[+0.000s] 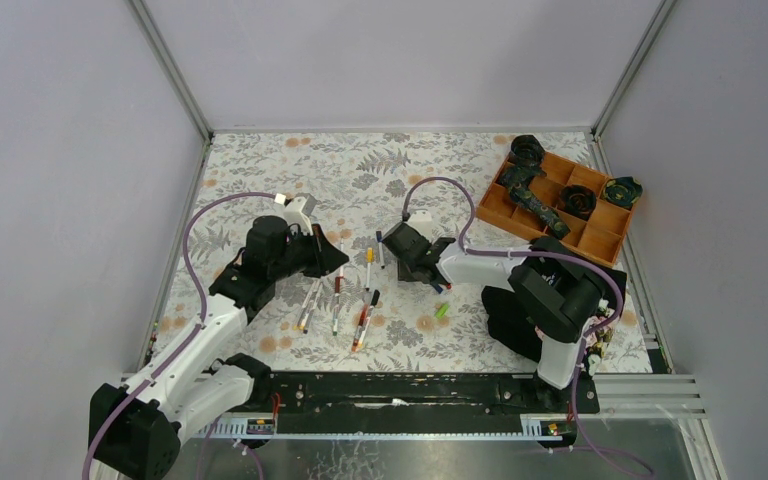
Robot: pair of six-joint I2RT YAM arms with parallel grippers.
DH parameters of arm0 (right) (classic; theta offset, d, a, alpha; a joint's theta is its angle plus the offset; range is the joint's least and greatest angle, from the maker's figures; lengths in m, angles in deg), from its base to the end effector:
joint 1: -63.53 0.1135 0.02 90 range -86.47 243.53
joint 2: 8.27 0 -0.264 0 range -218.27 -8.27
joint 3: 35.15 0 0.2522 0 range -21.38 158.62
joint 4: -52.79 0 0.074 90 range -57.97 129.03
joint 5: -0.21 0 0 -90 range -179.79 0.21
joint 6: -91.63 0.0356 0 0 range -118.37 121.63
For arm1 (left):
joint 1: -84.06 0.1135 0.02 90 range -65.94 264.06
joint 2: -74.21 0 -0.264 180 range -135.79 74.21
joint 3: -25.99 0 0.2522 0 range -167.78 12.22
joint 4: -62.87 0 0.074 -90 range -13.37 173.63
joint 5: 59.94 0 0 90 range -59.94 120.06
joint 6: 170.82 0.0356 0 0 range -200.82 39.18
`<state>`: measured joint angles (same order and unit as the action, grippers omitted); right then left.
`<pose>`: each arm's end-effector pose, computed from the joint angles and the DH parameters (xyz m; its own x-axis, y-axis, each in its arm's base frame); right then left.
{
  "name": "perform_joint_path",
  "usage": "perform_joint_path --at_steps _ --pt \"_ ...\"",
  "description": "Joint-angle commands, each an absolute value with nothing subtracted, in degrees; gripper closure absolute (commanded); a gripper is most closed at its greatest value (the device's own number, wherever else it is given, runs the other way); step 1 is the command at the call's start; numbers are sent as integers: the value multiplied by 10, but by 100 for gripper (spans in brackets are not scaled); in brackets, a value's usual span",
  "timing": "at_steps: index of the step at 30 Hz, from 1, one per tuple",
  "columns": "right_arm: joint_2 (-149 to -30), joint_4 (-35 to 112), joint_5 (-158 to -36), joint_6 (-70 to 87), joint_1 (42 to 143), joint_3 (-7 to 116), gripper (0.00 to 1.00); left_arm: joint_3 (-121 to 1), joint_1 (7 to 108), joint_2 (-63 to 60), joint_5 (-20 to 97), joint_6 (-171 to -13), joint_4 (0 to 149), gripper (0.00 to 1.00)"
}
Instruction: Insert the pens into the pen caps
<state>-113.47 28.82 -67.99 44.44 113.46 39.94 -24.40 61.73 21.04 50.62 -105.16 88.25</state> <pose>0.2484 0.2748 0.1550 -0.7700 0.0648 -0.6348 -0.0641 0.9819 0.1780 0.1879 -0.0907 0.2619 -0.6624 -0.1451 -0.7350 0.4051 0.7558 -0.5144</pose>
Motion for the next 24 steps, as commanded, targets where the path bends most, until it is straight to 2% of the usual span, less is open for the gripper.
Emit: perform_joint_path --at_steps 1,3,8,10,19,24 --pt "-1159 246 -661 444 1132 405 65 -256 623 219 508 -1038 880 100" --pt "-1163 240 -652 441 1132 407 71 -254 623 220 518 -1039 875 100" --pt "-1165 226 -645 422 1131 418 94 -240 621 221 572 -1056 835 100" --pt "-1149 223 -643 413 1132 417 99 -230 618 222 591 -1067 812 100" --pt "-947 273 -731 391 1120 376 100 -149 570 228 643 -1151 615 100" --pt "-836 383 -830 408 1120 337 100 -122 570 241 687 -1161 535 100"
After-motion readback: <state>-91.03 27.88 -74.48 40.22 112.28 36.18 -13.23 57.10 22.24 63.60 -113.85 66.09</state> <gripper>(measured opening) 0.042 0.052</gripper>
